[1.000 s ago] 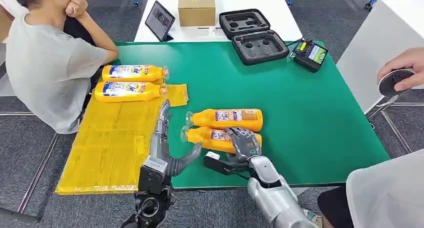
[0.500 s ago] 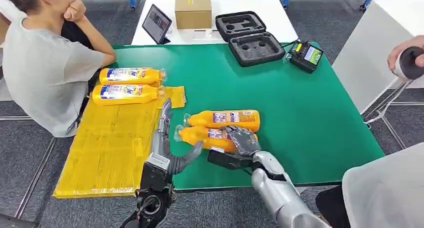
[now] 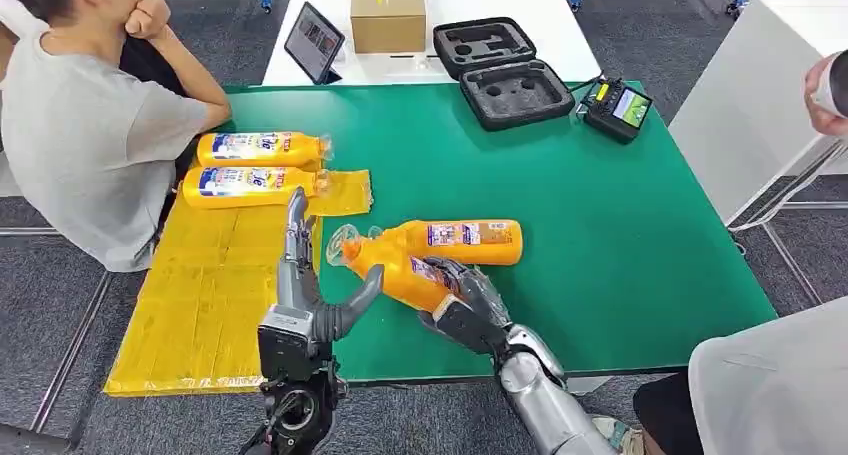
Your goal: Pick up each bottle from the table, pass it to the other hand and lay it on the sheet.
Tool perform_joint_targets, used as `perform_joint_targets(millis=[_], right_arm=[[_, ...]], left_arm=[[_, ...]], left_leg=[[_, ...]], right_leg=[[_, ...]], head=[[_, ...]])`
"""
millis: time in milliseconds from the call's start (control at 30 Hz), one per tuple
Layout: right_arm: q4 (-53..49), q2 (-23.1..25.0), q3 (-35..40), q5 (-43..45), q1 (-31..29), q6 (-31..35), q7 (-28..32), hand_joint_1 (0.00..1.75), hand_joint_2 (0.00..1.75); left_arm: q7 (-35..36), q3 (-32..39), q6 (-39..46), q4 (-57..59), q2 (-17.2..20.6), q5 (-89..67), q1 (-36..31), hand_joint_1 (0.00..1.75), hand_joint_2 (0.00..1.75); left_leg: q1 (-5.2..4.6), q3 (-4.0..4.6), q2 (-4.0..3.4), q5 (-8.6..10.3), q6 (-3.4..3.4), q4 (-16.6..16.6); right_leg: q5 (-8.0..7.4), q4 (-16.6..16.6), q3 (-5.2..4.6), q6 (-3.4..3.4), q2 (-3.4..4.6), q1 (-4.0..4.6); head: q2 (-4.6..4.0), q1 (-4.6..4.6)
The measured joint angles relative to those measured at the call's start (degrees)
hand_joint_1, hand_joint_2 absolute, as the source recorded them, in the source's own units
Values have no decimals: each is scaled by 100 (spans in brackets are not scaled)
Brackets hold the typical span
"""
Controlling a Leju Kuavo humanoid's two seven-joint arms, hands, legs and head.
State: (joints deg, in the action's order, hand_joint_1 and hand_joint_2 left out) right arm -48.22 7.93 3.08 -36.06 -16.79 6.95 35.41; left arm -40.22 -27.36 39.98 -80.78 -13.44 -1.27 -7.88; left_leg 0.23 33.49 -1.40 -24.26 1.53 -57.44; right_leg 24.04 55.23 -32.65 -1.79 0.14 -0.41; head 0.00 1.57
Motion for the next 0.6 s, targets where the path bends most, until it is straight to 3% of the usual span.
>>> perform_joint_targets(millis=[300, 600], right_arm=[[-289, 2, 28, 748, 197, 820, -166, 175, 175], [-833, -15, 55, 1257, 628, 1342, -111, 175, 175]], left_arm=[[0, 603, 4, -699, -352, -704, 266, 0, 175], [0, 656, 4, -647, -363, -297, 298, 0, 175]], left_leg=[[-6, 42, 34, 4, 6, -2], [-6, 83, 53, 7, 7, -2]], right_leg=[[2, 0, -32, -4, -27, -5], [2, 0, -66, -4, -39, -5]], head=[[0, 0], [0, 2]])
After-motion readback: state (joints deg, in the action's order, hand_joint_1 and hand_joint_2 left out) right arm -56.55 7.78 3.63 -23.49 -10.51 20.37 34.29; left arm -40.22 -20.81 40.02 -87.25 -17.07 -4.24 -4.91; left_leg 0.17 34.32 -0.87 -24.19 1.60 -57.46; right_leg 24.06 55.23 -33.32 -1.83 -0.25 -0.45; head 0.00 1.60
